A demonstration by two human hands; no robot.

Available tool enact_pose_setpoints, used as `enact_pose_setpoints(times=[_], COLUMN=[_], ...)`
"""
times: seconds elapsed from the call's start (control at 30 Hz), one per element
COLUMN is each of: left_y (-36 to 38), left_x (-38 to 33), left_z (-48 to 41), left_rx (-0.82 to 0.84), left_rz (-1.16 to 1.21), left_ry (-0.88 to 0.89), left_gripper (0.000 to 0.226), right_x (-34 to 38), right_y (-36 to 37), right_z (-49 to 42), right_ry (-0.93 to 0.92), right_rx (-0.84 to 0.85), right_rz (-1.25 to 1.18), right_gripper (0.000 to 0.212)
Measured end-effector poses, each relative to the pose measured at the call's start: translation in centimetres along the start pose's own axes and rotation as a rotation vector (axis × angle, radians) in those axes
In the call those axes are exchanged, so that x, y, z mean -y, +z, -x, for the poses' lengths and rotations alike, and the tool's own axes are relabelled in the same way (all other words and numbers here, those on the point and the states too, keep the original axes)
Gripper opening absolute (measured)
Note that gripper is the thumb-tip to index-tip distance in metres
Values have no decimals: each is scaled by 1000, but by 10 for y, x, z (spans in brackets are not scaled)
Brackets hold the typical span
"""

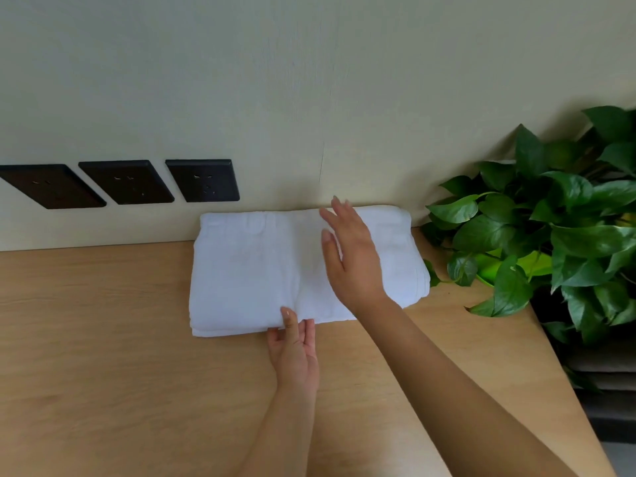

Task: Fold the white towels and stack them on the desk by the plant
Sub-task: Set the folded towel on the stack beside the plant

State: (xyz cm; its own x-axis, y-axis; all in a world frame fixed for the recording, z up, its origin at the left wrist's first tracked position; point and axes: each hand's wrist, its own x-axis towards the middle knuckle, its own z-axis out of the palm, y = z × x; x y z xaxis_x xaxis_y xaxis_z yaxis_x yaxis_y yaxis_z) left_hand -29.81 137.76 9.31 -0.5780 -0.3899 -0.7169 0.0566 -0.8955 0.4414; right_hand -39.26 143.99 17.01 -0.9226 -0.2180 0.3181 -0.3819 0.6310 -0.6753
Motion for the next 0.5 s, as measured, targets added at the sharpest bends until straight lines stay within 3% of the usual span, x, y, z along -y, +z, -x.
enact_pose_setpoints(times=[0.13, 0.37, 0.5], left_y=[-2, 1, 10], left_x=[2, 8, 8], left_z=[-3, -3, 3], left_rx=[-6, -42, -203], left_rz=[29, -3, -41], left_ry=[-3, 19, 43], left_gripper=[34, 25, 34], right_x=[-31, -36, -36], right_y=[36, 47, 46], right_z=[3, 7, 5], right_ry=[-41, -45, -49], right_rx=[367, 319, 371], right_rz=[394, 472, 499], right_gripper=[62, 60, 62])
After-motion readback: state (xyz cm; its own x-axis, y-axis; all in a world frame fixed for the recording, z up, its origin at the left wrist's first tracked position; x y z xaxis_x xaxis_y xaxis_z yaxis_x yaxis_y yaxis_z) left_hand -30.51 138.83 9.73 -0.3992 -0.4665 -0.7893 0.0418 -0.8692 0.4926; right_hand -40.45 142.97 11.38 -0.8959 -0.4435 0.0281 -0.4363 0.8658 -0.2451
